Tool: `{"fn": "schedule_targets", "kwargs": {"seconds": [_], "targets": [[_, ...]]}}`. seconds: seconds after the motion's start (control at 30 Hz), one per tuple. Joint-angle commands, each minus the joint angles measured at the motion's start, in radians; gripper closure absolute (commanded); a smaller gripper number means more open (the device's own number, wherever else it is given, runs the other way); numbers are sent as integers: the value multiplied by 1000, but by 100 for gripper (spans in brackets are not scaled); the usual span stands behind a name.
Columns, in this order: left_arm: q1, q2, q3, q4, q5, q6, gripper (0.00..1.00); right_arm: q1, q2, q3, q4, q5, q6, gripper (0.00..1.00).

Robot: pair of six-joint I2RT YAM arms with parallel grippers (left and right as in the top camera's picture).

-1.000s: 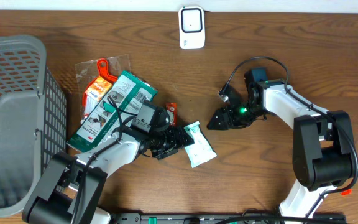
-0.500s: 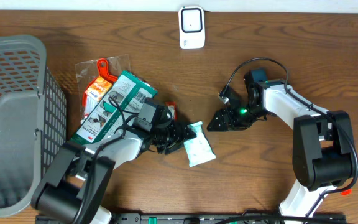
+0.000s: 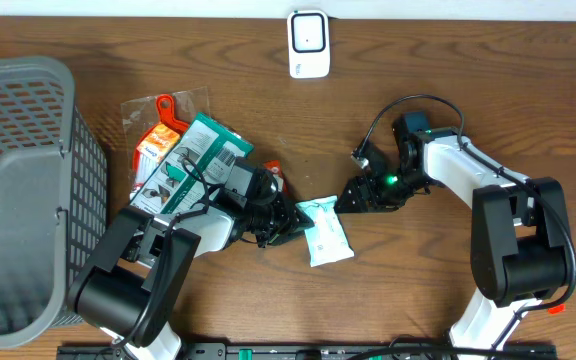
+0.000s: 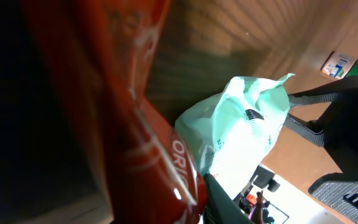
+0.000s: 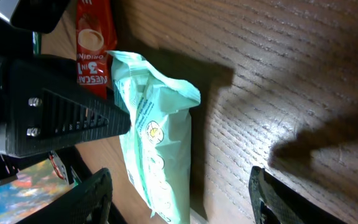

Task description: Scan the item barcode

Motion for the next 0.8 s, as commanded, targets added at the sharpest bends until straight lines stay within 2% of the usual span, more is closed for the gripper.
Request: {"fn": "schedule_targets", "kwargs": {"seconds": [0.0,0.07,0.13,0.43,0.6,0.77], "targets": [[-6,70,-55,-35,-164,-5,81,2,11,9,-1,-10,4,33],[-6,70,-55,-28,-164,-5,89,2,11,9,0,-10,4,34],[-6,70,-55,-21,-156,-5,92,2,11,9,2,-10,4,34],[-6,69,-55,51,-101,-25,92,2,11,9,7,-9,3,34],[-6,67,-55,195,-9,-33,93,2,11,9,21,-9,3,33],[-6,29,-55,275,0,-50,92,0,11,9,25,44,4,34]]}}
